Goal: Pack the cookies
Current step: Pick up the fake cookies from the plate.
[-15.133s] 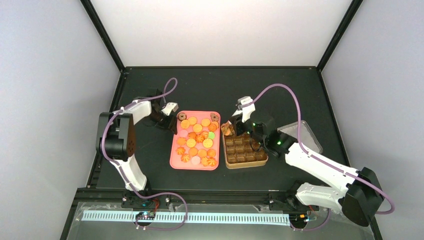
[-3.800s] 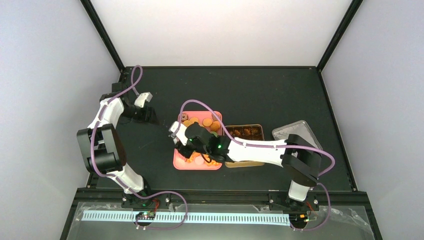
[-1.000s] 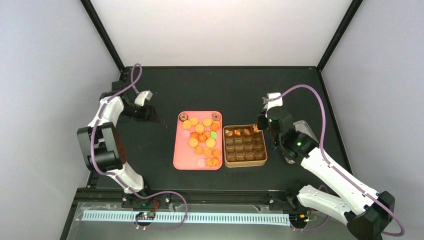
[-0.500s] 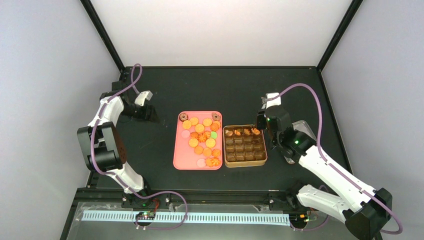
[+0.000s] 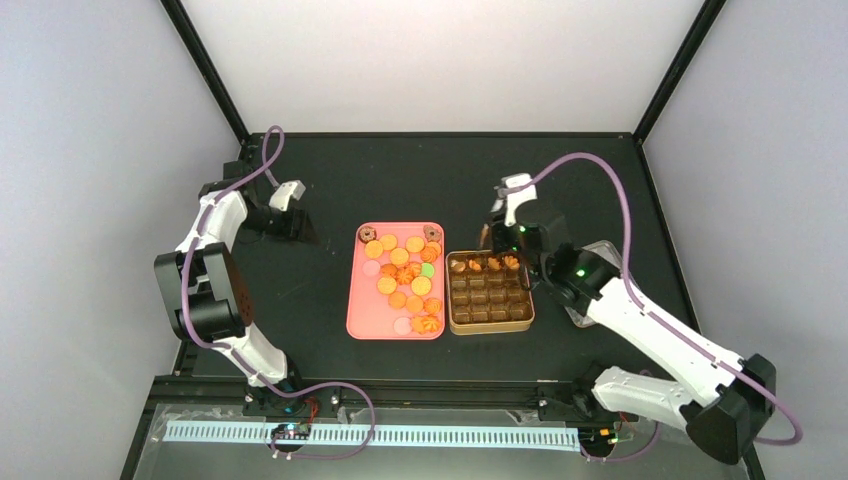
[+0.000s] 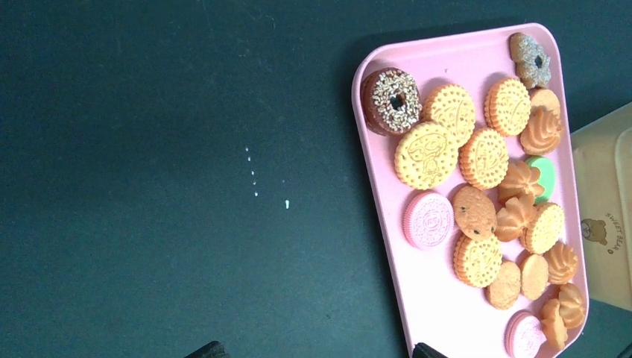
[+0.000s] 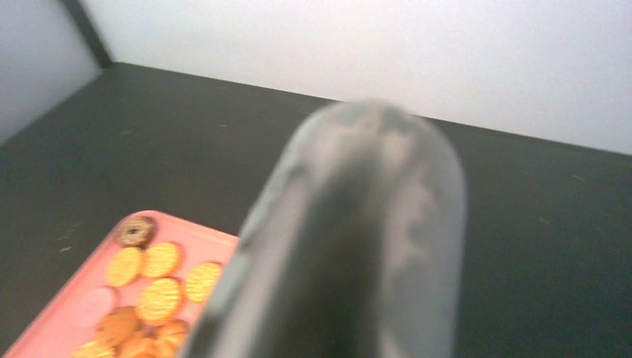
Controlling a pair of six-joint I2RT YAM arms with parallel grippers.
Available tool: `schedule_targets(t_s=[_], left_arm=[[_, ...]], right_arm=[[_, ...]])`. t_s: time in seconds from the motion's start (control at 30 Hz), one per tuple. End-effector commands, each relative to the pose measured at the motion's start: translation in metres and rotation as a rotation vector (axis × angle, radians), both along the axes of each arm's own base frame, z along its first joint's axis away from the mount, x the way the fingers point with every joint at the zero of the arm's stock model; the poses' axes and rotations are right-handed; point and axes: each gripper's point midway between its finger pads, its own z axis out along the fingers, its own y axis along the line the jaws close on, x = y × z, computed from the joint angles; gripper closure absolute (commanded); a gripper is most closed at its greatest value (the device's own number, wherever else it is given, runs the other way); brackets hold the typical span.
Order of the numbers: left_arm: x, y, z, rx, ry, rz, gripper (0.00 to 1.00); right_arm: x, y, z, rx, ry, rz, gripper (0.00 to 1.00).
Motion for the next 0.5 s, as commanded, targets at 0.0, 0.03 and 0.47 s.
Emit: schedule_targets(t_s=[0.0, 0.03, 0.47], left_arm=[[0.008, 0.004, 0.009, 0.003, -0.007, -0.036, 0.34], [0.010, 0.005, 0.010, 0.010, -0.004, -0.043, 0.35], [0.032, 0.005, 0.014, 0.013, -0.060, -0.056, 0.37]], right_arm=[[-0.008, 0.065, 0.034, 0.063, -0.074, 0.176, 0.65], [-0.011, 0.079, 0.037, 0.066, -0.079, 0.208, 0.65], [-0.031, 0.260, 0.003, 0.058, -0.031, 0.594, 0.65]])
